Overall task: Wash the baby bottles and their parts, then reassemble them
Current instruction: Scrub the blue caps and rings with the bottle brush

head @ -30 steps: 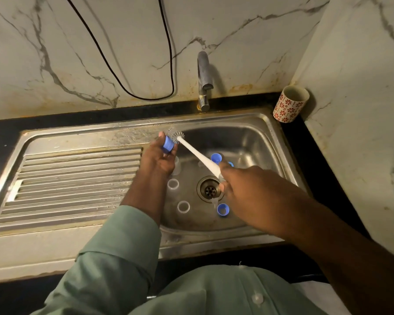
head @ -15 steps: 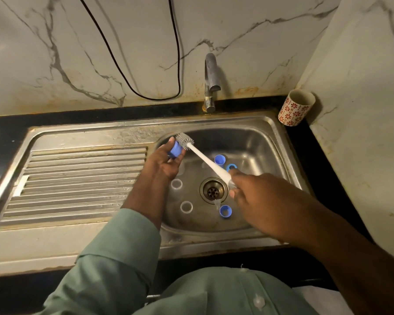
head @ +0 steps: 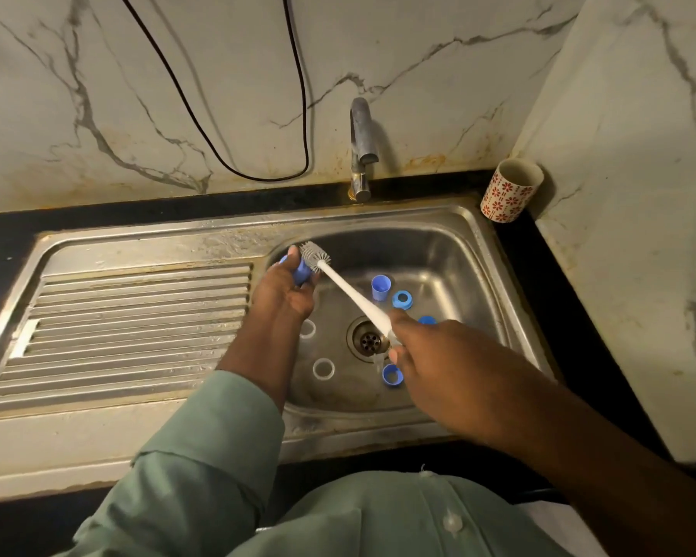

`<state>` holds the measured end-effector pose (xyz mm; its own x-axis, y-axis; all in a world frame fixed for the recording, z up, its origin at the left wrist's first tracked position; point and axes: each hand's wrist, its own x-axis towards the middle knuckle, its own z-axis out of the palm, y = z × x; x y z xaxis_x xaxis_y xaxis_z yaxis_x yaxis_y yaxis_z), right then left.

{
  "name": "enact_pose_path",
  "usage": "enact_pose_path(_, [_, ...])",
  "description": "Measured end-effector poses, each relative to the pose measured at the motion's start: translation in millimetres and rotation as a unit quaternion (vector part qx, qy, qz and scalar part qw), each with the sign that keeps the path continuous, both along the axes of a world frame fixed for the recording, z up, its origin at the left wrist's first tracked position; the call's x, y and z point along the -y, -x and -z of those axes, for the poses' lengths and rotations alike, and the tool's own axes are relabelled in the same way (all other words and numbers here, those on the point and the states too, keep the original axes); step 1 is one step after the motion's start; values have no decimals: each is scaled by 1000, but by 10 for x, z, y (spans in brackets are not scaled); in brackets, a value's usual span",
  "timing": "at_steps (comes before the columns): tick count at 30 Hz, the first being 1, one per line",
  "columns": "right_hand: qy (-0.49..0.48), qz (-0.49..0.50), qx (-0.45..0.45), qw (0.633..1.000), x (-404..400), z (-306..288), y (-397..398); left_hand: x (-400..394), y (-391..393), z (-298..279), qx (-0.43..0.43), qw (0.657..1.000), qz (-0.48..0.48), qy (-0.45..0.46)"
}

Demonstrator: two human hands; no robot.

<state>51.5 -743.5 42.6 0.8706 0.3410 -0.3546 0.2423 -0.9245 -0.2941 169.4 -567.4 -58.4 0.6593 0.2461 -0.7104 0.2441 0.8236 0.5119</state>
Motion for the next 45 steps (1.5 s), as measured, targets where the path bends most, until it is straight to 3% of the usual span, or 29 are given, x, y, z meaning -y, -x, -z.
enact_pose_path(3, [-10,8,-1,1000,-35,-5,-34,18,-10,11,-20,999,26,-26])
enact_pose_path(10, [-33,-1,31,999,77,17,-8,9,-7,-42,3,1000,-10,22])
enact_pose_path(16, [-50,1,41,998,148,7,-8,143,-18,-72,6,1000,-6,-19])
enact_pose_path(26, [-51,38,2,998,260,-16,-117,182,-53,-101,32,999,25,7])
enact_pose_path(31, [-77,49,-1,996,237,41,-45,219,-96,-43,21,998,-20,-55])
enact_pose_path(35, [-51,56,0,997,196,72,-75,296,-58,-45,25,996,42,-77])
enact_pose_path(39, [-85,41,23,995,257,22,51,231,-121,-62,27,999,-30,-22])
enact_pose_path(43, [-81,70,12,994,251,22,-55,328,-70,-111,34,999,24,2])
enact_pose_path(45, [-102,74,8,992,325,20,-15,333,-64,-135,34,999,3,9])
